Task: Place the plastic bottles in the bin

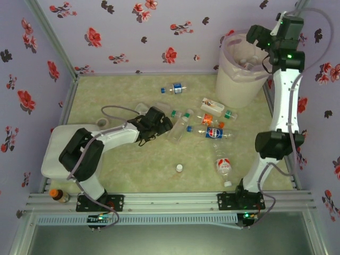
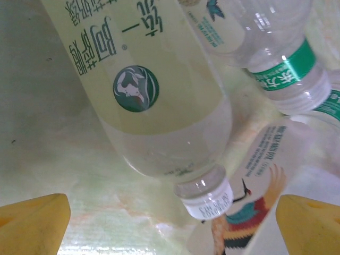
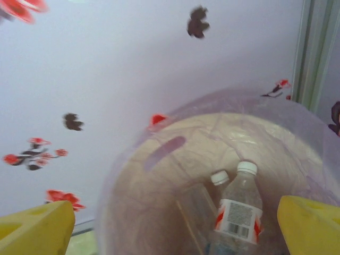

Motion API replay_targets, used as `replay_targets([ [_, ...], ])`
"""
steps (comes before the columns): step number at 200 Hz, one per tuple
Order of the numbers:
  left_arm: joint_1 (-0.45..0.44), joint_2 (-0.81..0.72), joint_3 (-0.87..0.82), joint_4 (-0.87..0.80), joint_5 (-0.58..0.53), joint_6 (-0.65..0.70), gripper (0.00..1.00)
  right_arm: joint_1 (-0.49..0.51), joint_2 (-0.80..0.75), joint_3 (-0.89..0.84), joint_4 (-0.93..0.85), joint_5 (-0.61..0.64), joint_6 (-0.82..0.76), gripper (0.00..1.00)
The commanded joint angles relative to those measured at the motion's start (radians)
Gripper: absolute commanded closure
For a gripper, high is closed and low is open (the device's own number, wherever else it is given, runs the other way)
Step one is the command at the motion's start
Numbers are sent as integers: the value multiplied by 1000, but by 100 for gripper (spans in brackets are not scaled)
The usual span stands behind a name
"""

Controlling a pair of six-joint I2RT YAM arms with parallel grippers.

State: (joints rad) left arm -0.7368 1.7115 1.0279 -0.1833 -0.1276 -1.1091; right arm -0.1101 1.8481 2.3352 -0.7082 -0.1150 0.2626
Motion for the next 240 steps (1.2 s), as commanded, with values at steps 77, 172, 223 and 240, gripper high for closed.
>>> replay_targets([
  [77,28,96,48,33,-62,-23,34,53,-492,-579,98,-347,120,3],
  [172,25,-146,-115,44,-125,180,66,267,-649,-1064,366,-551,271,6],
  [223,21,-340,-155,46,190,708,85,391,-479,-1003,339,-580,277,25],
  [240,21,-381,-170,56,283,775,91,446,-407,-950,343,-594,286,32],
])
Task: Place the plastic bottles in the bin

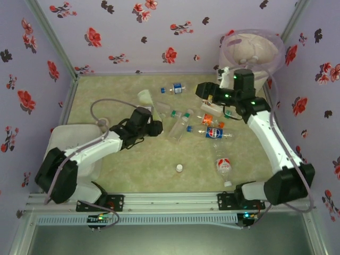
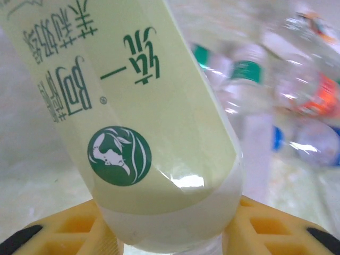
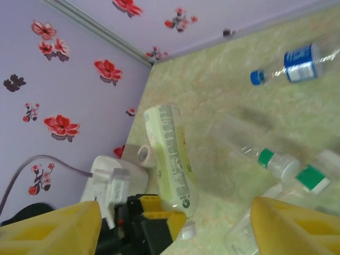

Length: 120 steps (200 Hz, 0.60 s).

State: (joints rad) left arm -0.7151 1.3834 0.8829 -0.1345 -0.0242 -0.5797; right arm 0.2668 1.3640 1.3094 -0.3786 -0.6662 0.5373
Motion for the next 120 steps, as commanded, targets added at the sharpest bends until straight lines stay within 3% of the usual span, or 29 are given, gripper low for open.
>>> replay_targets([
  [1,0,-55,-26,8,185,248,92,72,81,78,13,-42,12,33],
  [26,0,-76,-33,34,289,292,100,142,170,134,9,0,14,37],
  [48,-1,-81,-33,49,335,321,100,186,233,156,23,34,24,20],
  [74,-1,-82,-29,63,364,348,100,211,299,191,26,34,36,8],
  [120,-1,-104,-52,129,391,354,100,214,387,249,-35,90,-5,5],
])
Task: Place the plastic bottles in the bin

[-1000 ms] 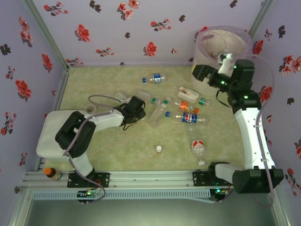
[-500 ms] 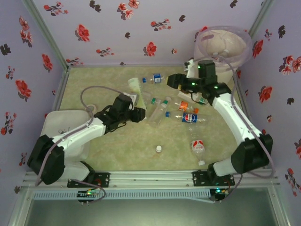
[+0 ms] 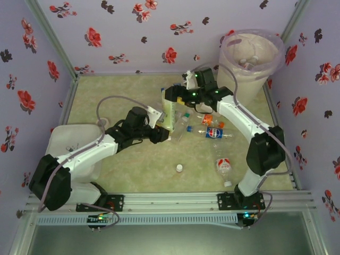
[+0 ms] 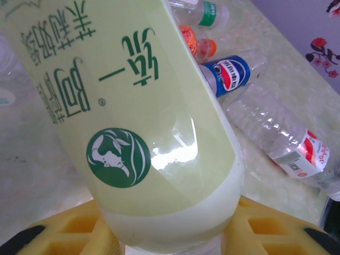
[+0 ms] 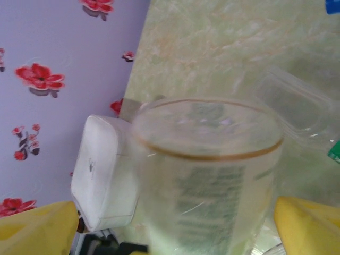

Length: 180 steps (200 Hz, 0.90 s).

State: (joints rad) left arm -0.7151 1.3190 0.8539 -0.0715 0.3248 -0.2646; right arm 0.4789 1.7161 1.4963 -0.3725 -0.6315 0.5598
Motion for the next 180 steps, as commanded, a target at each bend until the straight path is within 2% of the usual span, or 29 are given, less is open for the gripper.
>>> replay_targets([
  [1,-1,-39,-24,68,42,39,100,1,37,64,-42,56,-29,5],
  [26,-3,-42,-33,76,46,36,100,-2,61,82,-15,64,-21,11],
  [51,-2,-41,-33,77,42,21,100,-6,53,90,-18,90,-18,23],
  [72,-3,-48,-39,88,4,-1,92,-8,34,94,-43,102,-35,32],
  [94,-3,-69,-56,113,-23,-25,87,-14,8,93,-41,108,-31,49],
  [118,-3,-92,-71,139,-46,-43,79,-24,-14,116,-49,115,-33,59],
  [126,-3,-97,-72,143,-52,-48,73,-30,-22,128,-58,120,-37,64],
  [138,-4,-105,-73,149,-65,-59,54,-41,-31,158,-76,123,-47,70],
  [156,-2,-119,-73,162,-88,-83,28,-76,-48,228,-124,134,-82,71],
  [180,-1,-134,-75,158,-194,-139,13,-159,-86,342,-213,198,-157,75],
])
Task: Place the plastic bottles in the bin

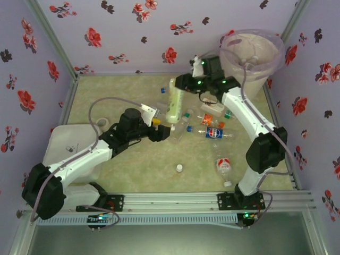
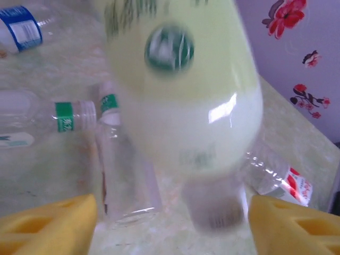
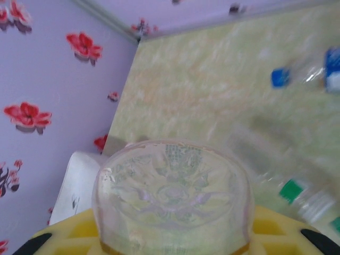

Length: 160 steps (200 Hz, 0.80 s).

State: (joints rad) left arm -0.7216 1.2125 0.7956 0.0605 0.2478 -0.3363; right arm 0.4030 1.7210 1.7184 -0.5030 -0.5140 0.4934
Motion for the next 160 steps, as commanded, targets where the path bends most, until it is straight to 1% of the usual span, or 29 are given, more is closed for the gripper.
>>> replay_targets([
  [1,5,-27,-16,25,-122,-70,13,-88,-94,125,-83,84,-92,75],
  [9,5,-27,-19,21,-151,-87,11,-124,-110,159,-106,115,-114,79],
  [15,5,-27,-21,20,-164,-94,8,-155,-122,190,-123,145,-132,82],
  [27,5,-19,-21,10,-185,-105,6,-211,-147,236,-137,223,-165,90],
  [39,5,-4,-17,-11,-202,-111,6,-266,-164,273,-127,320,-206,100],
  [72,5,37,13,-64,-225,-115,6,-394,-137,376,-46,561,-302,100],
  [88,5,42,11,-65,-239,-125,6,-409,-85,430,-7,706,-398,100],
  [98,4,44,10,-62,-243,-129,6,-410,-37,477,7,770,-467,100],
  [108,4,44,9,-62,-243,-131,6,-416,15,518,28,803,-509,100],
  [124,0,42,11,-72,-243,-134,6,-427,111,613,31,811,-537,100],
  [147,-9,32,16,-101,-256,-131,6,-438,279,835,-63,792,-535,100],
  [160,-14,30,19,-121,-275,-136,6,-440,361,926,-111,777,-530,100],
])
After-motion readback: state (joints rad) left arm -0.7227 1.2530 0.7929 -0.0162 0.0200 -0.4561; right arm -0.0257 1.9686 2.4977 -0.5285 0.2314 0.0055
